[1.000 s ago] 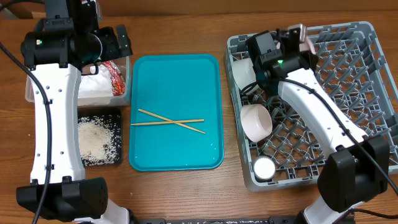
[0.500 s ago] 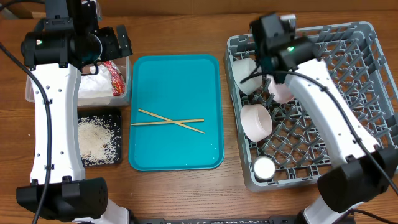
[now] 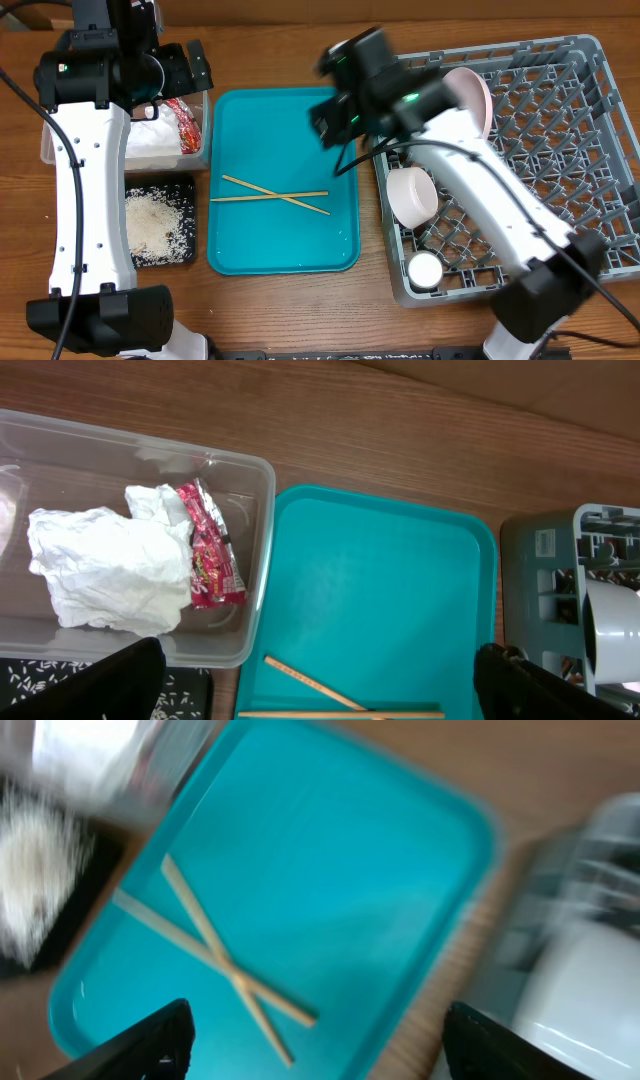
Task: Sort waste into correct bins and load items into the dishwasher
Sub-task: 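Move the right gripper to the crossed chopsticks and grasp one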
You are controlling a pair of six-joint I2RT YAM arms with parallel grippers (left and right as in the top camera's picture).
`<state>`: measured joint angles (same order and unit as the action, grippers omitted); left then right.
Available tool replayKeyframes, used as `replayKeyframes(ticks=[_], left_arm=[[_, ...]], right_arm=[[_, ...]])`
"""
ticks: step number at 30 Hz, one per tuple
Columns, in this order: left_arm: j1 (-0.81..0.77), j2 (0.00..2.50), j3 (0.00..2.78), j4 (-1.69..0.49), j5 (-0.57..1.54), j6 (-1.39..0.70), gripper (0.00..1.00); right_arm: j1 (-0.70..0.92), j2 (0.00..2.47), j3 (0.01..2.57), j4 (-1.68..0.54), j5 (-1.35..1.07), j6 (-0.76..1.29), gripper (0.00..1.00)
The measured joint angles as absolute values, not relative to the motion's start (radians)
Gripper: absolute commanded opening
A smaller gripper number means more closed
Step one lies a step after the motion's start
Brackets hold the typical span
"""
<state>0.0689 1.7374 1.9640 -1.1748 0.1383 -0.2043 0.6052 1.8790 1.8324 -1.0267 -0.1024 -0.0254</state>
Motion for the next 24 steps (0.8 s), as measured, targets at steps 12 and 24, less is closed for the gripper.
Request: replayKeyframes(ticks=[12,24], left_arm=[[0.069,1.737,1.964,-1.175,0.139,-0.204,1.00],[0.069,1.737,1.964,-1.175,0.139,-0.204,1.00]], right_arm=[[0.797,2.105,1.766,-0.971,-0.104,-0.286,0.69],[0.820,2.257,1.766,-0.875,-0.104,-0.341,0.52]])
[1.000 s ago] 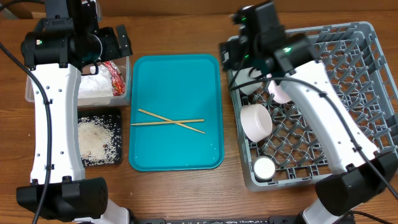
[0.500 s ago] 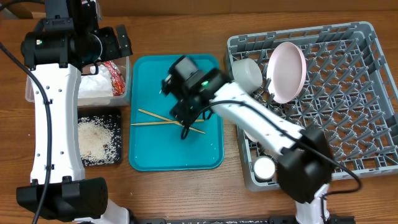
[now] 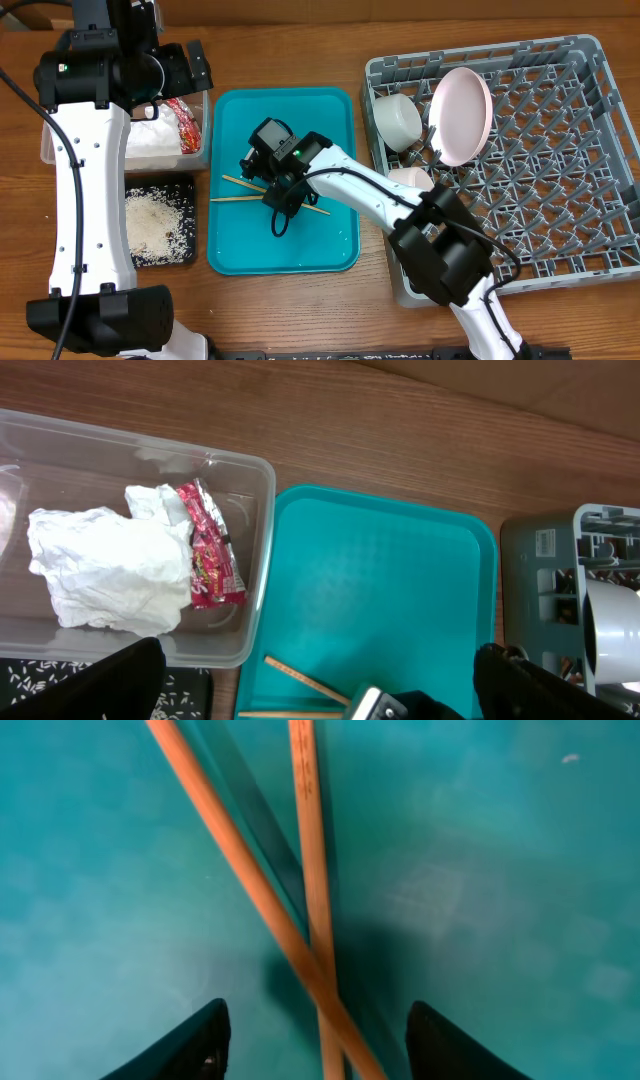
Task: Sort waste into correct bins and load items into the dishwasher
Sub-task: 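Move the right gripper to the crossed chopsticks and grasp one, then carry the chopstick into the rack and release it upright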
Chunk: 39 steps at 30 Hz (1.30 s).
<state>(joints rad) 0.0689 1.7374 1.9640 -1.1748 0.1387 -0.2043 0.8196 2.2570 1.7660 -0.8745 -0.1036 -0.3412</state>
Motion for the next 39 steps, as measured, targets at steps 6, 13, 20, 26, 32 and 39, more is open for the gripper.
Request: replayKeyframes(ticks=[6,13,20,26,32,39], left_arm=[[0.069,1.737,1.964,-1.175,0.139,-0.204,1.00],[0.069,1.737,1.964,-1.175,0.138,-0.204,1.00],[0.069,1.737,1.964,-1.175,0.139,-0.204,1.00],[0.069,1.737,1.964,-1.175,0.139,-0.204,1.00],[0.069,1.737,1.964,-1.175,0.138,-0.204,1.00],[0.069,1.737,1.964,-1.175,0.138,-0.204,1.00]], right_arm=[[0.820,2.281,1.767,-0.854,-0.099,-0.344,0.24],[0.811,2.281,1.767,-0.855,-0.102,-0.281,0.04],[0.781,2.281,1.776,-0.890,-0.109,-0.172,0.04],[0.745,2.281,1.837,-0.974,-0.162,-0.064,0.04],[0.669,2.247,1.966,-1.071,-0.205,0.047,0.04],[0.526,2.091,2.048,-1.226,-0.211,0.110,0.04]])
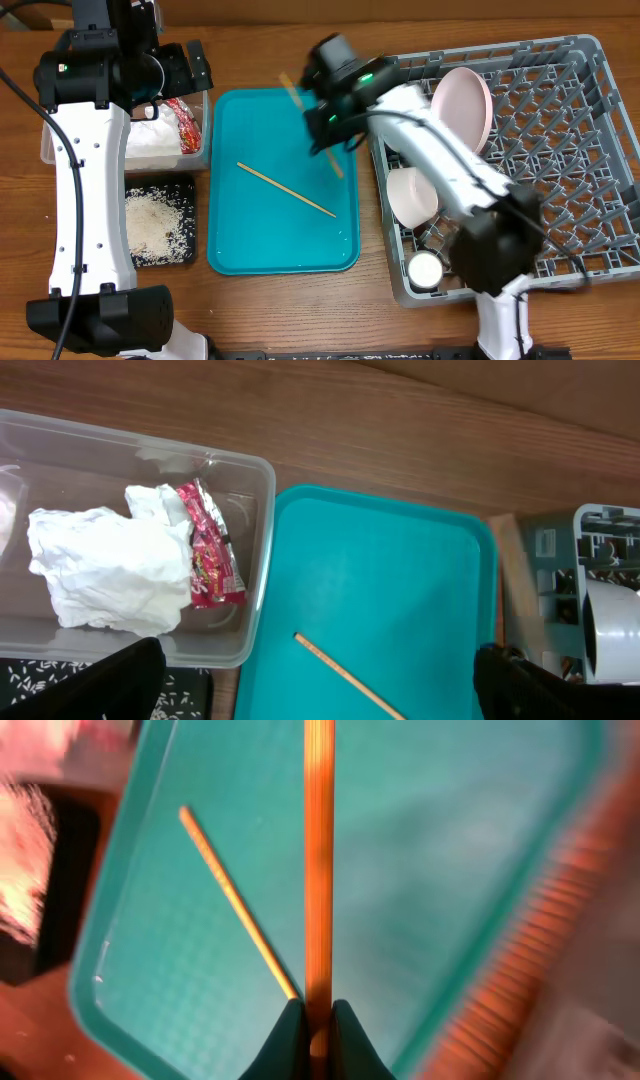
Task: Sort waste into correct bins and load items into the dishwasher
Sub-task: 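Carry the chopstick into the rack and release it upright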
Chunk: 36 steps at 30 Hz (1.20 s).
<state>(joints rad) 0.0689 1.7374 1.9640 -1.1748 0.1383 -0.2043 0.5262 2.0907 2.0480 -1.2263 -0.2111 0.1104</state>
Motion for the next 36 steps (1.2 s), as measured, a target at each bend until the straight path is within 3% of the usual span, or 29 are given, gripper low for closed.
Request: replayKeyframes(ticks=[11,15,18,22,30,36], left_arm=[[0.069,1.737,1.964,-1.175,0.139,-0.204,1.00],[0.069,1.737,1.964,-1.175,0.138,-0.204,1.00],[0.069,1.737,1.964,-1.174,0.138,-0.204,1.00],[0.069,1.737,1.964,-1.175,0.139,-0.204,1.00],[0.069,1.737,1.964,-1.175,0.138,-0.204,1.00],[0.069,1.737,1.964,-1.175,0.138,-0.204,1.00]], right_arm=[[0.289,1.914,2.059,-1.551,0.021,0.223,0.04],[0.239,1.914,2.020,-1.570,0.096,0.227,0.04],[0.202,1.914,1.943,-1.542,0.124,0.216,0.31],[0.184,1.914,1.887,-1.511,0.141,0.190,0.41],[0.235,1.914,1.889,-1.435,0.081,0.148,0.44],[0.390,1.914,1.893,-1.283,-0.043,0.104,0.47]])
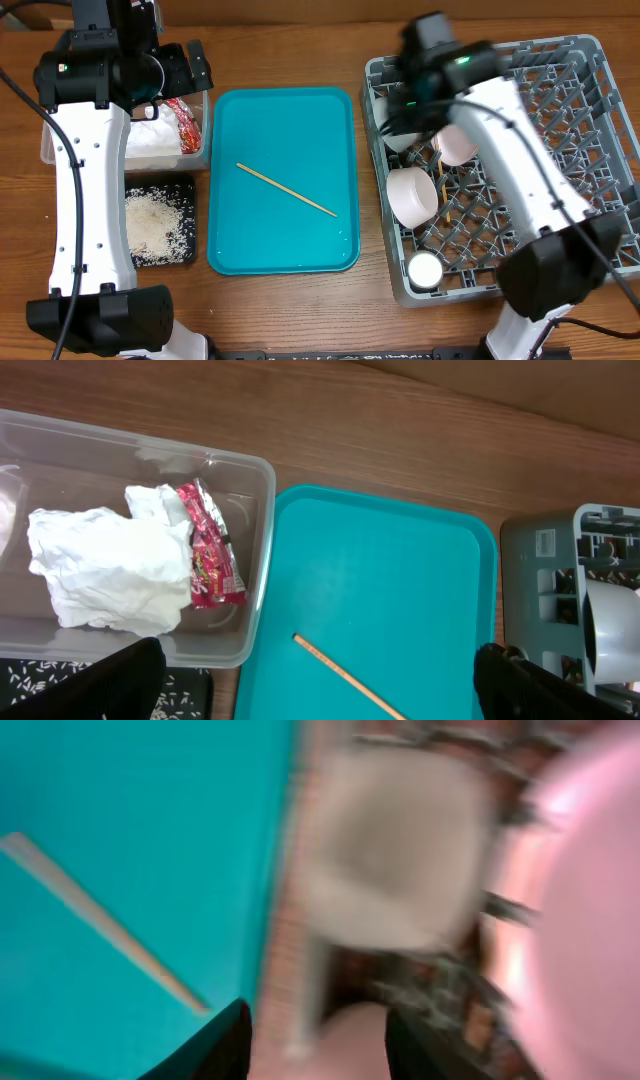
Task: Sort waste into correct bins and load items into the dishwasher
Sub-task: 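Carry the chopstick into the rack and release it upright, then grasp the remaining chopstick on the teal tray with right gripper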
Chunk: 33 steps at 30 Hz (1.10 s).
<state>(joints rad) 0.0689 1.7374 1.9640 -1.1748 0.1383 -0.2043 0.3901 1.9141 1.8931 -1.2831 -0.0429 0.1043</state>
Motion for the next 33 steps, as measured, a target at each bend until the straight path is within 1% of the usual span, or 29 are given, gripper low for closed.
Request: replayKeyframes(ticks=[6,11,14,19,25,33], left_arm=[[0.069,1.737,1.964,-1.175,0.139,-0.204,1.00],[0.069,1.737,1.964,-1.175,0.139,-0.204,1.00],[0.069,1.737,1.964,-1.175,0.139,-0.204,1.00],[0.069,1.737,1.964,-1.175,0.139,-0.204,1.00],[0.069,1.737,1.964,-1.175,0.139,-0.204,1.00],[0.069,1.737,1.964,-1.175,0.139,-0.204,1.00]], right_arm=[[0.631,1.938,1.894,-1.171,-0.077,0.001,0.49],[0.736,2.015,1.864,-1.111,-0.081,-0.115,0.49],[0.761,2.092,1.843,-1.084,-0.075,-0.174,0.48],[0.768,2.198,1.833,-1.052,-0.067,-0.238,0.43],[0.768,2.236,1.824,-1.005,-0.062,-0.292,0.40],[0.768,2.243,1.754,-0.900,-0.071,-0.315,0.29]])
